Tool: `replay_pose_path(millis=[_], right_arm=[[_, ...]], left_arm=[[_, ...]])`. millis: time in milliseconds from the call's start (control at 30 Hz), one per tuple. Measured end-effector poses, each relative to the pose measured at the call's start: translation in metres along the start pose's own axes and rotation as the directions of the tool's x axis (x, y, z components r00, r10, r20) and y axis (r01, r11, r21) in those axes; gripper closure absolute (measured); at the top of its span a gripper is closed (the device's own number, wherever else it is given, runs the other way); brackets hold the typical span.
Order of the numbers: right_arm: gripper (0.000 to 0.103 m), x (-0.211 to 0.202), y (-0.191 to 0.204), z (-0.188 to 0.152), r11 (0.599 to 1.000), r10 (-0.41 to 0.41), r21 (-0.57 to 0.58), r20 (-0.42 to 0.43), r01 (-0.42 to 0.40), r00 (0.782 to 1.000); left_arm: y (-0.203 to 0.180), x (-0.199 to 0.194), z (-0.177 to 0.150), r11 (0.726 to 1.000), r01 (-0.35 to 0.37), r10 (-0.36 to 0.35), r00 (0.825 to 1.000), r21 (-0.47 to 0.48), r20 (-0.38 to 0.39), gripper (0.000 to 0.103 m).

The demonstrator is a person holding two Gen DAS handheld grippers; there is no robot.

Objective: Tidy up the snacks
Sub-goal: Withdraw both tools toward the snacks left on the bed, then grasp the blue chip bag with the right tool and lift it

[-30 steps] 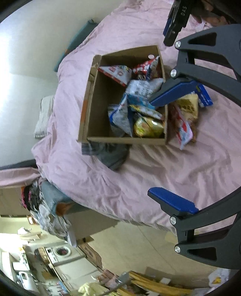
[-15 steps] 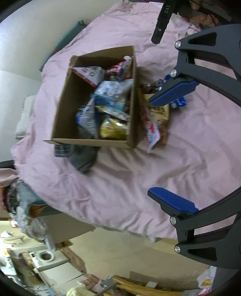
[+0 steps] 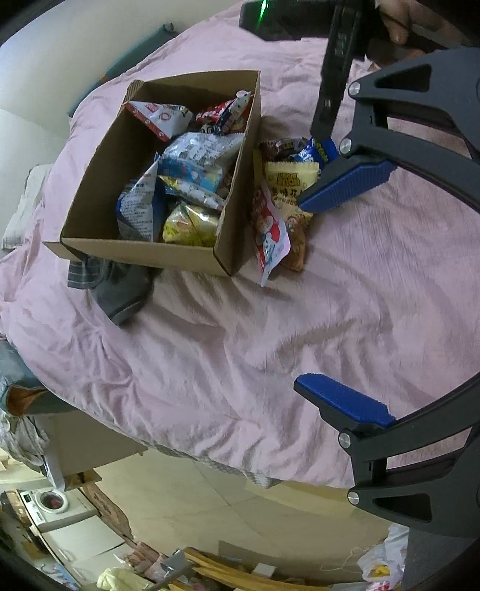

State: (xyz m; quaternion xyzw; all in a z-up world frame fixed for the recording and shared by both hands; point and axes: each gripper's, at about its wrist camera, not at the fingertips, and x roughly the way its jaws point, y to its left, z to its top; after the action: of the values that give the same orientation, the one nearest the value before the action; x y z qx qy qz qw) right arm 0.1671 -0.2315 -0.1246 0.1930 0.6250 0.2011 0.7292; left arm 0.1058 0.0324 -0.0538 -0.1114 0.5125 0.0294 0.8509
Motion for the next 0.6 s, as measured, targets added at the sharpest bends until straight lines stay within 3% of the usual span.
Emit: replay_pose_path(millis=[200, 333, 400, 467, 600], right_arm=[[0.048, 0.03, 0.004, 0.011, 0.997, -0.073, -0.01, -0.032, 0.073, 0.997], [0.057, 0.039, 0.013, 0.016, 0.997, -0.057, -0.045, -0.029, 0.056, 0.998], [0.075, 0.039, 0.022, 0.013, 0.995, -0.056, -0.089, -0.025, 0.054, 0.998], [0.083, 0.036, 0.029, 0.01, 0.992, -0.03, -0.126, -0.036, 0.026, 0.999], [0.088, 0.034, 0.035, -0.002, 0.985, 0.013, -0.171, -0.077, -0.027, 0.997]], left_arm=[[0.007, 0.005, 0.001, 1.0, -0.005, 0.005, 1.0, -0.012, -0.009, 0.016], [0.009, 0.007, 0.002, 1.0, 0.005, -0.006, 1.0, -0.03, -0.021, 0.016], [0.009, 0.005, 0.003, 0.999, 0.009, -0.01, 1.0, -0.034, -0.016, 0.016], [0.007, 0.004, 0.004, 0.999, 0.008, -0.009, 1.0, -0.034, -0.01, 0.016], [0.009, 0.005, 0.005, 0.999, 0.006, -0.006, 1.0, -0.05, -0.015, 0.016]])
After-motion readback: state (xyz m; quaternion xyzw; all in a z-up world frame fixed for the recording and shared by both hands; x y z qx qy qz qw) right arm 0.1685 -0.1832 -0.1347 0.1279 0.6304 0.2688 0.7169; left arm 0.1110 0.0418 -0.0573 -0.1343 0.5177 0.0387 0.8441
